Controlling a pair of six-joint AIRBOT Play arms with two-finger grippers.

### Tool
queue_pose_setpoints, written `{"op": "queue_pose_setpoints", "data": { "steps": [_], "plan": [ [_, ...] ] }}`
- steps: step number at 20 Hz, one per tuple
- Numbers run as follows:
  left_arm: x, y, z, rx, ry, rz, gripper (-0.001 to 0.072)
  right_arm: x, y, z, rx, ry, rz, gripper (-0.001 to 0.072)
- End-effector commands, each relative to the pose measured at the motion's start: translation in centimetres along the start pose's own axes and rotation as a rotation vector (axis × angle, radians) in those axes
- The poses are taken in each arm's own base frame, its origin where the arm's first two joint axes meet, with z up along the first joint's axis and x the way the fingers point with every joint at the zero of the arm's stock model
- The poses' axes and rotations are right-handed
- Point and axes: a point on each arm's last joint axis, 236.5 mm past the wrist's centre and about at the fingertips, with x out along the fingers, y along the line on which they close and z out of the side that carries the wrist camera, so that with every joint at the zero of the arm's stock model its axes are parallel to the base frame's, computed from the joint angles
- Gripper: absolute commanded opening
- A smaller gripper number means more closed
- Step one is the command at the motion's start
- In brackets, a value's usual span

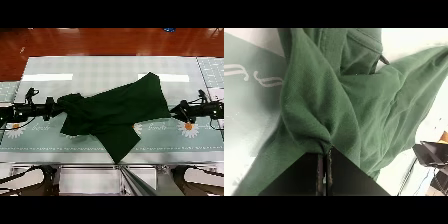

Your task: Fold the shirts.

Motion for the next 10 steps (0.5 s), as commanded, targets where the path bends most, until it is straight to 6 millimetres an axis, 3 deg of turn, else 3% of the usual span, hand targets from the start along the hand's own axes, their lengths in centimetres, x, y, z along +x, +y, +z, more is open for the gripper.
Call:
{"op": "queue_pose_setpoints", "data": {
  "steps": [1, 4, 7, 8, 10],
  "plan": [
    [0.0, -0.1, 0.0, 0.002, 0.0, -0.001, 0.0026, 2.6, 2.8, -0.3, -0.037, 0.017, 0.042, 0.0407],
    [0.0, -0.1, 0.0, 0.002, 0.0, -0.001, 0.0026, 3.7, 4.7, 1.0, -0.075, -0.039, 0.033, 0.0375],
    [-0.1, -0.3, 0.0, 0.001, 0.0, -0.009, 0.0026, 4.1, 6.9, 1.2, -0.135, -0.047, 0.038, 0.0071],
    [-0.2, -0.8, 0.0, 0.0, -0.003, -0.024, 0.0025, 3.9, 8.0, 1.3, -0.168, -0.048, 0.054, 0.0023],
    [-1.0, -2.7, 0.5, 0.025, -0.025, -0.065, 0.0025, 2.2, 10.8, 1.8, -0.227, -0.04, 0.097, 0.0022]
  ]
}}
